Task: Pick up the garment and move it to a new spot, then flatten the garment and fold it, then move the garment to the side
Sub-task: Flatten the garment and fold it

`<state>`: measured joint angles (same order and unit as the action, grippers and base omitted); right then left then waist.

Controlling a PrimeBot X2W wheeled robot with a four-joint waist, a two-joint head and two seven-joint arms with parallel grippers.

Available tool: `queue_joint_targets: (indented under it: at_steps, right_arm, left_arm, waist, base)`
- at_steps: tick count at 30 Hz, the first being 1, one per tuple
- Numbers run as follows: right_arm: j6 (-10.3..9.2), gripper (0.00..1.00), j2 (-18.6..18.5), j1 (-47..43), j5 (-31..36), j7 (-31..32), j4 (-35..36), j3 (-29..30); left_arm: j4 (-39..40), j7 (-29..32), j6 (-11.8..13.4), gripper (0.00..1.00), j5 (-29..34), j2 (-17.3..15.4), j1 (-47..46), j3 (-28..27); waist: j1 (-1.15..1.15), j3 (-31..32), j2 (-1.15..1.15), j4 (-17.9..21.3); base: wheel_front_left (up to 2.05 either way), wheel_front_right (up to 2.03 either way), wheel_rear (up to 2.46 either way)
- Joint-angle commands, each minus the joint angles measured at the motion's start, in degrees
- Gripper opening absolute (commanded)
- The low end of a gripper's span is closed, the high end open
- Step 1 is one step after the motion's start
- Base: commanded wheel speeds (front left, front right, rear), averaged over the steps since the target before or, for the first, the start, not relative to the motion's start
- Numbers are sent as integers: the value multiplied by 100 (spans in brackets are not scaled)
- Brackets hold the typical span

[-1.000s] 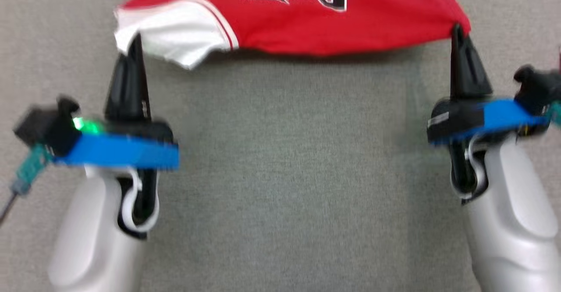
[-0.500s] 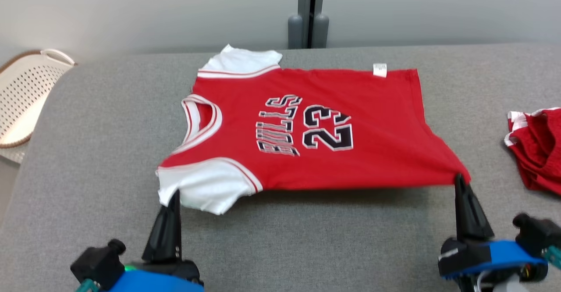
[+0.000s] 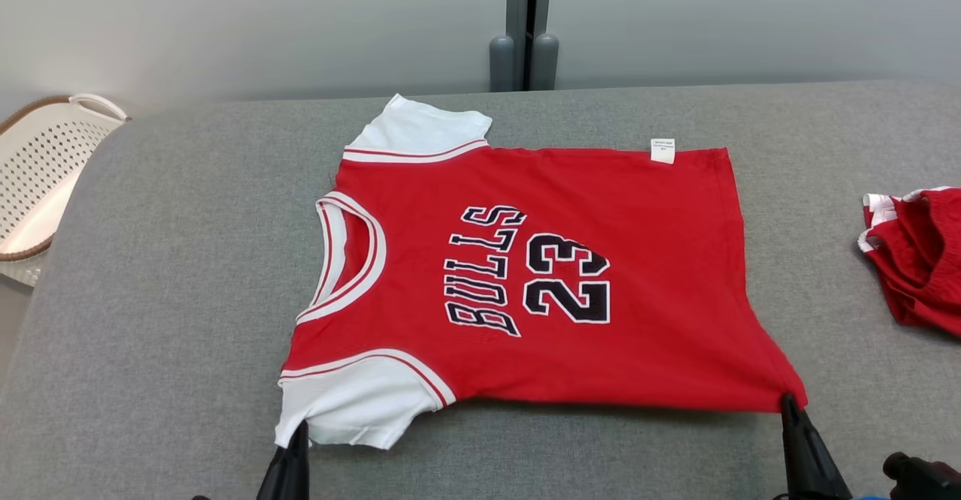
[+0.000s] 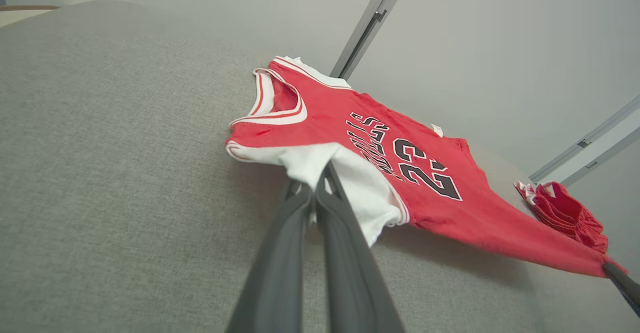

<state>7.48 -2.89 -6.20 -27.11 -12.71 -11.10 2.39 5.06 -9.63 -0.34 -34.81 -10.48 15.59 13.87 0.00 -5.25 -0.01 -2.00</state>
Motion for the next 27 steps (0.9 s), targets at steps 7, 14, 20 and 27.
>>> queue_joint_targets:
  at_steps: [7,14,20,27]
  right_arm:
    - [3,0,-3,259,-49,-54,-539,-98]
    - [3,0,-2,676,-310,-124,-987,-192]
    - [3,0,-4,1172,-401,-214,-1222,-139]
    - [3,0,-6,1778,-326,-244,-1527,-130]
  left_arm:
    - [-400,63,-95,0,-133,162,-493,105]
    - [-889,-36,-232,0,-143,235,-1173,91]
    - [-1547,-175,-357,0,-7,233,-2204,82]
    - [-2480,-321,-472,0,106,272,-3300,94]
  waist:
    - [0,-130,1,-24]
    - [0,-219,1,38]
    - [0,-376,1,115]
    - [0,-611,1,241]
  base:
    - [0,0,0]
    - [0,0,0]
    - [0,0,0]
    - [0,0,0]
